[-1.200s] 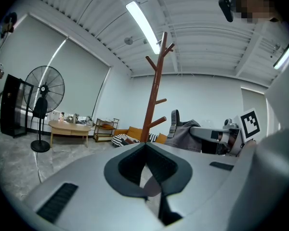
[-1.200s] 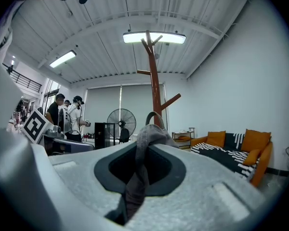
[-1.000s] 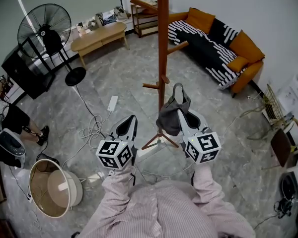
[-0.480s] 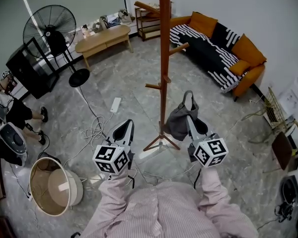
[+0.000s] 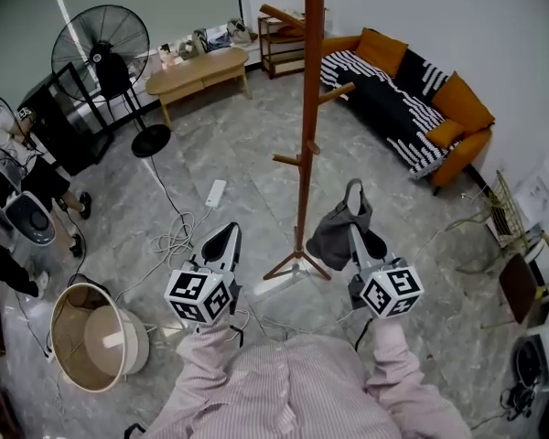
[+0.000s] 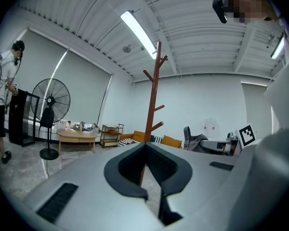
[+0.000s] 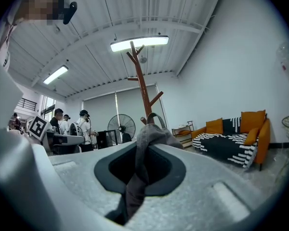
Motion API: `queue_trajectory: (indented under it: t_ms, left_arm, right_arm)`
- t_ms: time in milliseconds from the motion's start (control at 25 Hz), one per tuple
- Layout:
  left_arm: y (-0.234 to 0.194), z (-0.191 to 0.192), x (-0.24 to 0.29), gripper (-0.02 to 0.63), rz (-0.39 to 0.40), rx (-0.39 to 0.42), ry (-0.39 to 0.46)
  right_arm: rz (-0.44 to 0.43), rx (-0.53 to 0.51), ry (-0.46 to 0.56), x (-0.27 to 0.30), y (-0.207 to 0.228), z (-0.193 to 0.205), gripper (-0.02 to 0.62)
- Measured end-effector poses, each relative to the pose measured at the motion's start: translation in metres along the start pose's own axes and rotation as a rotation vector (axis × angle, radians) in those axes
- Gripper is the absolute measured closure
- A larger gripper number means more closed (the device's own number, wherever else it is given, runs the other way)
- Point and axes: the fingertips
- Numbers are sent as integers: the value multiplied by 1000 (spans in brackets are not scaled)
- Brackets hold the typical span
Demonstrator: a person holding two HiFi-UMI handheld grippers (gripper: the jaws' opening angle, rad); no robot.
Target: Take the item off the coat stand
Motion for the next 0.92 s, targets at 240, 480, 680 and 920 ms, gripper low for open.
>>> queue_trajectory:
  t_ms: [240,480,680,920]
  left_arm:
    - [-6,-1,-3,604,-10,-6,5]
    - [-5,-1,2,604,-19,-1,-1]
    - [-8,2,3,604,-26,4,-2]
    - [-9,4,11,604,-20,12,-14]
  right_arm:
    - [-11,-4,5,4,-7,-1,569]
    - [-18,-29,2,5,-7,-6,569]
    - [-11,-35,-3,5,-6,-4,569]
    - [-13,-40,-9,8,-5,-5,569]
Point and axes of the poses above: the fingertips, and each gripper's own axes: x forward along the fingers, y to its right, z out of its underside, and after that the axes turned 2 degrees about -y, right-handed
